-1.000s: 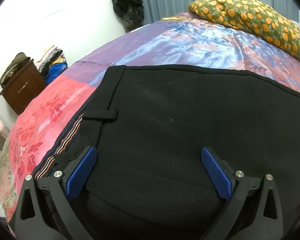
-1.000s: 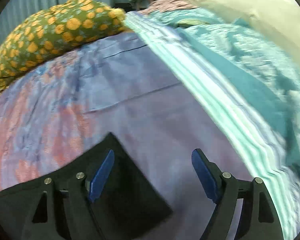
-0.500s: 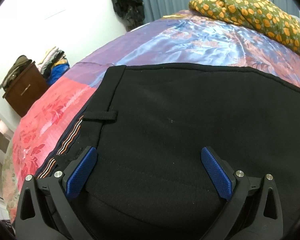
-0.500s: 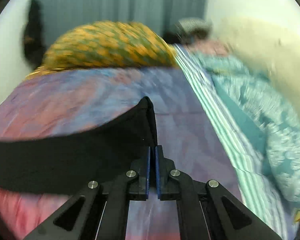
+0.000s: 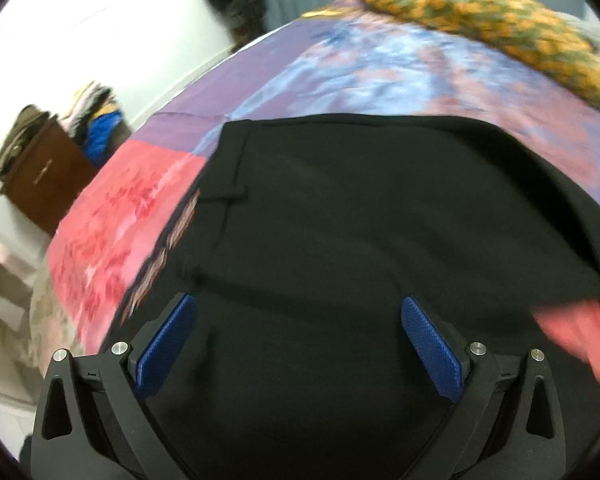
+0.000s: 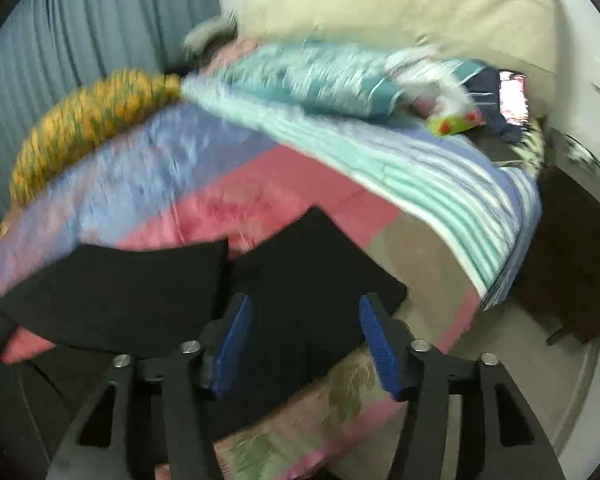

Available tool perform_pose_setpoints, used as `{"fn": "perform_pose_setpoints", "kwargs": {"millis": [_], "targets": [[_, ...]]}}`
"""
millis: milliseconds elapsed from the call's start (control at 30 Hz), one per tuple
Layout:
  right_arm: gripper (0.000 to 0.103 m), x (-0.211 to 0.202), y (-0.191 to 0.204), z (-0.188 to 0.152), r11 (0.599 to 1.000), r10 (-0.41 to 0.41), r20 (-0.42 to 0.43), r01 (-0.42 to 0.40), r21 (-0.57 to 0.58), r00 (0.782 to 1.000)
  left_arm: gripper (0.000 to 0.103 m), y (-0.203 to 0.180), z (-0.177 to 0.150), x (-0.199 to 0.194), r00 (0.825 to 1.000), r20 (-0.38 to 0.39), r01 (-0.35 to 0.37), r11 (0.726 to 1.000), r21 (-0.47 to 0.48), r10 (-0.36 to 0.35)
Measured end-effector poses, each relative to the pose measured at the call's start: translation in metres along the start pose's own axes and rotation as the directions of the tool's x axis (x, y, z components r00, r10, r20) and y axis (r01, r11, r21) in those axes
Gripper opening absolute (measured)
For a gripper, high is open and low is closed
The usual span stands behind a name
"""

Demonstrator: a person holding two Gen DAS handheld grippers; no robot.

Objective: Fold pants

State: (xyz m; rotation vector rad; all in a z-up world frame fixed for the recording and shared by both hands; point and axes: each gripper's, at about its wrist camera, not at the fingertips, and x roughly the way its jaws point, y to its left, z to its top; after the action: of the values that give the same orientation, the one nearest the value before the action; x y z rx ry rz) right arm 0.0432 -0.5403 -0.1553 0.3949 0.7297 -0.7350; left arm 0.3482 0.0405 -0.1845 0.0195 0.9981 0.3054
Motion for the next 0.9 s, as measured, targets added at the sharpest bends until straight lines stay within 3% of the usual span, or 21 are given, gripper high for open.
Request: {"fn": "perform_pose_setpoints", "kwargs": {"millis": [67, 200, 267, 400, 500, 567, 667, 767, 900], "targets": [[0.079, -0.022, 0.014, -0.01, 0.999, 0.037, 0.062, -0.036, -0.02, 0.997, 0.102, -0.004, -0.032, -0.024, 0.999, 0.009, 0.033, 0.999, 0.039, -0.034], [0.079, -0.056, 0.069, -0.041, 0.969, 0.192, 0.089, -0.175, -0.175, 0.977, 0.102, -0.019, -0.09, -0.056, 0.994, -0.012, 0.11, 0.989, 0.1, -0.11], [0.083, -0.073, 0.105, -0.061, 0.917, 0.302, 0.074, -0.269, -0.293, 0.95, 0.102, -0.026, -0.111, -0.068, 0.989, -0.022, 0.15, 0.982, 0.116, -0.148], [0.094, -0.102, 0.166, -0.108, 0.8, 0.405, 0.046, -0.329, -0.502, 0.913, 0.102, -0.034, -0.126, -0.085, 0.984, 0.02, 0.173, 0.972, 0.158, -0.179], [0.094, -0.096, 0.193, -0.136, 0.734, 0.41, -0.013, -0.339, -0.588, 0.912, 0.102, -0.036, -0.125, -0.083, 0.985, 0.054, 0.149, 0.97, 0.193, -0.162], [0.094, -0.088, 0.203, -0.144, 0.712, 0.4, -0.038, -0.337, -0.616, 0.916, 0.102, -0.03, -0.126, -0.075, 0.987, 0.05, 0.141, 0.973, 0.18, -0.152], [0.094, -0.07, 0.212, -0.151, 0.714, 0.369, -0.076, -0.335, -0.614, 0.926, 0.103, -0.021, -0.136, -0.055, 0.987, 0.013, 0.158, 0.974, 0.161, -0.162], [0.094, -0.057, 0.208, -0.156, 0.744, 0.319, -0.096, -0.312, -0.591, 0.943, 0.103, -0.015, -0.134, -0.044, 0.975, 0.009, 0.221, 0.97, 0.1, -0.223], [0.095, -0.055, 0.209, -0.155, 0.764, 0.29, -0.087, -0.285, -0.579, 0.953, 0.103, -0.021, -0.132, -0.041, 0.979, 0.012, 0.202, 0.974, 0.098, -0.204]]}}
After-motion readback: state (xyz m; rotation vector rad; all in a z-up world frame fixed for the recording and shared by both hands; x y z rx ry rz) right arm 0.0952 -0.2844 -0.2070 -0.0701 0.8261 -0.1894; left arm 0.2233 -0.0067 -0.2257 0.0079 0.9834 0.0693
